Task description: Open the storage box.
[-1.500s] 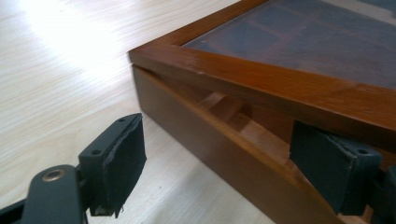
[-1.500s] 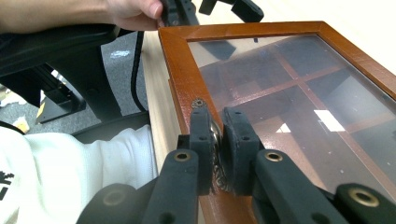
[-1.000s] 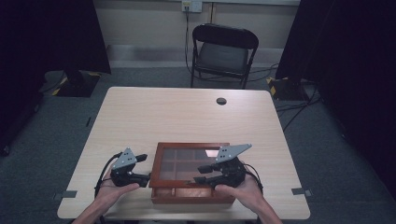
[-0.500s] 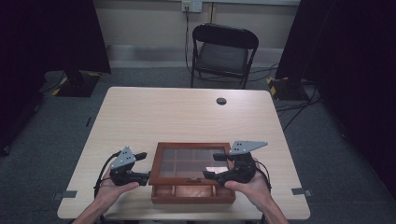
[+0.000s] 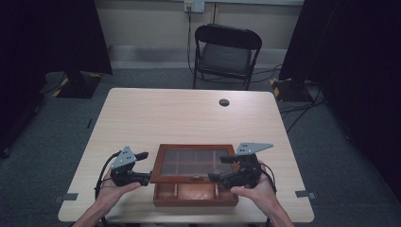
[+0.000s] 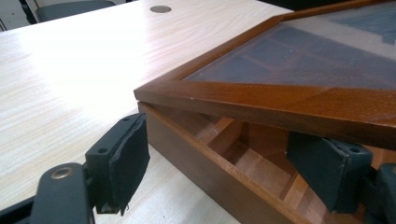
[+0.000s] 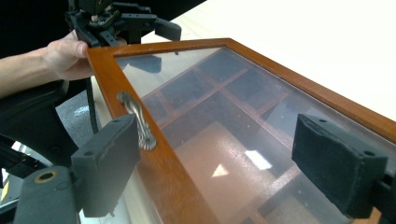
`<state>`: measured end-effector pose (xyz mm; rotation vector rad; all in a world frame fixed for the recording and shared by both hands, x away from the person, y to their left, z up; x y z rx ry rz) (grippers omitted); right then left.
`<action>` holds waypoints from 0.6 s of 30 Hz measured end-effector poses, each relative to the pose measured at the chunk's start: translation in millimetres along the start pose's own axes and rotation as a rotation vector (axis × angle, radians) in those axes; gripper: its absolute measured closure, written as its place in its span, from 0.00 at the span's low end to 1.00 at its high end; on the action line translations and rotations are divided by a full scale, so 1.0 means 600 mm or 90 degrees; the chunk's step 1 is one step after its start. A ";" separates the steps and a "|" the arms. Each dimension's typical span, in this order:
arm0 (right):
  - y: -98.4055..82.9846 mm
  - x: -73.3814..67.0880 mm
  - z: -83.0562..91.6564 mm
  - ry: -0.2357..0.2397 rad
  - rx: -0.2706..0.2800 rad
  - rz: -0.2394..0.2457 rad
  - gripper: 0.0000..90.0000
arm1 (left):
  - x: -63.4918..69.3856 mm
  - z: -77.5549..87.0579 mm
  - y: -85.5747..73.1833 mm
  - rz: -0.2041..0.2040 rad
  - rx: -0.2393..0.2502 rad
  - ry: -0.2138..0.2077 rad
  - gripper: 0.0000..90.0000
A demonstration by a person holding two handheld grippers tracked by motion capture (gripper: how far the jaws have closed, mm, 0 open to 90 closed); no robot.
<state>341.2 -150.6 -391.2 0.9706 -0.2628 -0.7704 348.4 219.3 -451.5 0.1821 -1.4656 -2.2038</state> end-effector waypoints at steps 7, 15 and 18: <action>0.000 0.004 0.012 0.010 0.027 0.011 0.16 | 0.004 -0.001 0.015 -0.011 0.013 -0.007 0.23; 0.002 0.004 0.021 -0.001 0.044 0.025 0.16 | 0.006 -0.005 0.027 -0.017 0.015 -0.023 0.22; 0.001 0.004 0.021 0.003 0.046 0.030 0.16 | 0.004 -0.005 0.029 -0.010 0.019 -0.026 0.22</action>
Point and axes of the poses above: each handheld gripper's, and its own axes: z roughly backward along the jaws, y roughly out of its top, x roughly to its right, the point moved 1 cm from there along -z, roughly forward along the jaws, and after that the axes turned 15 degrees about -y, right-handed, at the moved point
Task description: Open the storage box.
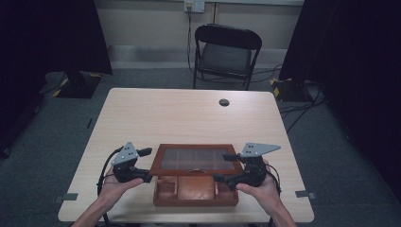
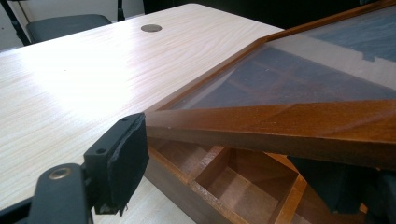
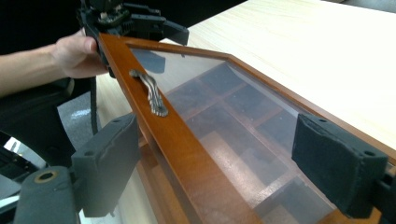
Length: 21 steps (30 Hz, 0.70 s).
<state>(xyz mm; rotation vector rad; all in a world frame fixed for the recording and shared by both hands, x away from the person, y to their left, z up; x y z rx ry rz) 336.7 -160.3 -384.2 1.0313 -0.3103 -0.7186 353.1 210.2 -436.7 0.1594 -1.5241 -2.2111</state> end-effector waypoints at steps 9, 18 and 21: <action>-0.001 0.005 -0.002 -0.021 -0.001 0.013 0.17 | -0.007 0.000 0.016 0.027 0.023 -0.022 0.31; 0.005 0.015 -0.006 -0.043 0.003 0.012 0.18 | -0.011 0.000 0.025 0.034 0.024 -0.033 0.38; 0.010 0.021 -0.006 -0.046 0.009 0.007 0.20 | -0.012 -0.001 0.028 0.036 0.021 -0.037 0.40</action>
Point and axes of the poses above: each handheld gripper's, and its own axes: z roughly backward along the jaws, y roughly out of its top, x roughly to its right, the point moved 1 cm from there along -z, roughly forward along the jaws, and after that the axes turned 15 degrees about -y, right-handed, at the moved point
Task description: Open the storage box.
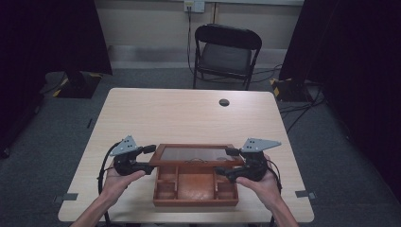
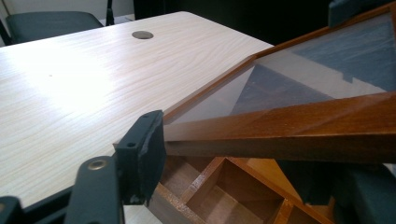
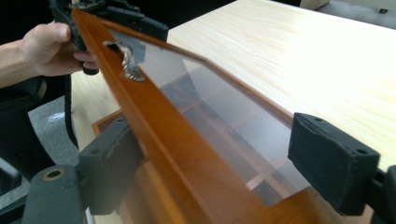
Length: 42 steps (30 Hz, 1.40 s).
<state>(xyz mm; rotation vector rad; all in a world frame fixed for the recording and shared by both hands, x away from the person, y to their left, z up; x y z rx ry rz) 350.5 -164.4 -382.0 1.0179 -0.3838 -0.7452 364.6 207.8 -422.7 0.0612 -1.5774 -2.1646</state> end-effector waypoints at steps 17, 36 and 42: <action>0.020 0.012 -0.003 0.000 0.028 0.002 0.35 | -0.012 0.005 0.014 0.010 0.012 -0.006 0.46; 0.034 0.035 -0.014 -0.005 0.045 -0.011 0.40 | -0.020 -0.013 0.046 -0.023 0.000 -0.026 0.51; 0.032 0.048 -0.020 -0.022 0.043 -0.027 0.42 | -0.023 -0.016 0.048 -0.006 0.018 -0.024 0.50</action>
Point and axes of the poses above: each handheld gripper's, and its own axes: z roughly backward along the jaws, y roughly out of its top, x roughly to its right, the point moved 1 cm from there along -z, roughly forward along the jaws, and after that the axes turned 15 degrees about -y, right-handed, at the moved point
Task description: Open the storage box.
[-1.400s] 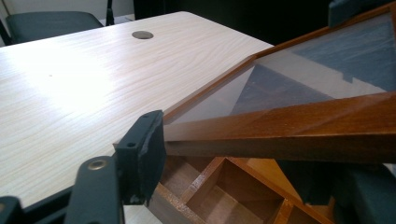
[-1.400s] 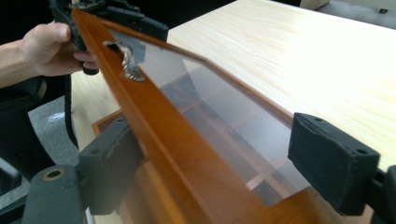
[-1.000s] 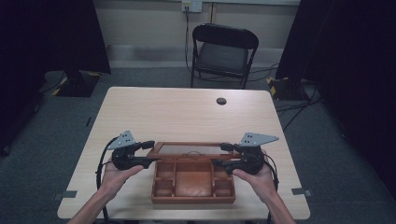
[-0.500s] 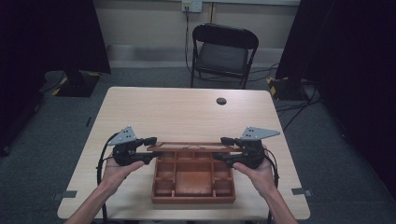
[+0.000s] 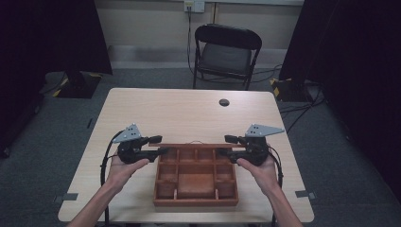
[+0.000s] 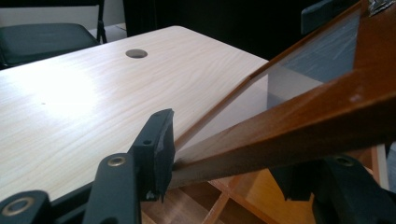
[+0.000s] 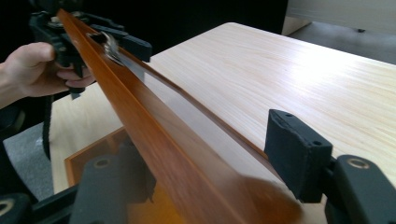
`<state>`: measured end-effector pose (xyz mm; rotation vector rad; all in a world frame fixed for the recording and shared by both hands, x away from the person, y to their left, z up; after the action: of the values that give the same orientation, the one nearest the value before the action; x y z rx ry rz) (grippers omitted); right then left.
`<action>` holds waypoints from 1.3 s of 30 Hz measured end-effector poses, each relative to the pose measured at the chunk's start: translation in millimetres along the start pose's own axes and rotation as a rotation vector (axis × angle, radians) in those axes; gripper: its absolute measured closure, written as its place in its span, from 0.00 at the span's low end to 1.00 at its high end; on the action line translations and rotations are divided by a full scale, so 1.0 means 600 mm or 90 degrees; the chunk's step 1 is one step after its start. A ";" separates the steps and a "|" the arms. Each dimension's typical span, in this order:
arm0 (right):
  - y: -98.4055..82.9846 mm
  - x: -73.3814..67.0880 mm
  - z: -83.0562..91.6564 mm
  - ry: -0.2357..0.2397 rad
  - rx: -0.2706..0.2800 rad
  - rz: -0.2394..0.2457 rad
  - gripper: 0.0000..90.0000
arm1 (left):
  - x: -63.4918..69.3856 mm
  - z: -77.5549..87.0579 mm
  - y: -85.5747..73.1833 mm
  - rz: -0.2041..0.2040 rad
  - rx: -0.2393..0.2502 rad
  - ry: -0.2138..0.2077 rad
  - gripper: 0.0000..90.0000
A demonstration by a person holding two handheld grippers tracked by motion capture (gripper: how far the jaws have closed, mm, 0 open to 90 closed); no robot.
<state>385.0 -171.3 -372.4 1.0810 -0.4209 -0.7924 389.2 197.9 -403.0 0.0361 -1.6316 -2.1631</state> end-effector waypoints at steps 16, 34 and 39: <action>-0.002 0.019 -0.014 -0.004 -0.003 -0.023 0.41 | -0.016 -0.003 0.002 0.025 0.005 0.005 0.50; -0.004 0.047 -0.031 -0.032 -0.007 -0.049 0.42 | -0.042 -0.006 0.011 0.040 0.008 -0.002 0.54; -0.008 0.057 -0.034 -0.034 -0.009 -0.053 0.44 | -0.050 -0.009 0.008 0.053 0.011 -0.003 0.55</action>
<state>419.0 -185.3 -387.6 1.0710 -0.4167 -0.8989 419.5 202.8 -407.1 -0.0302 -1.6255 -2.0881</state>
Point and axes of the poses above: each handheld gripper's, and its own axes: z roughly backward along the jaws, y roughly out of its top, x roughly to its right, the point moved 1 cm from there along -z, roughly forward along the jaws, and after that the axes turned 15 degrees about -y, right-handed, at the moved point
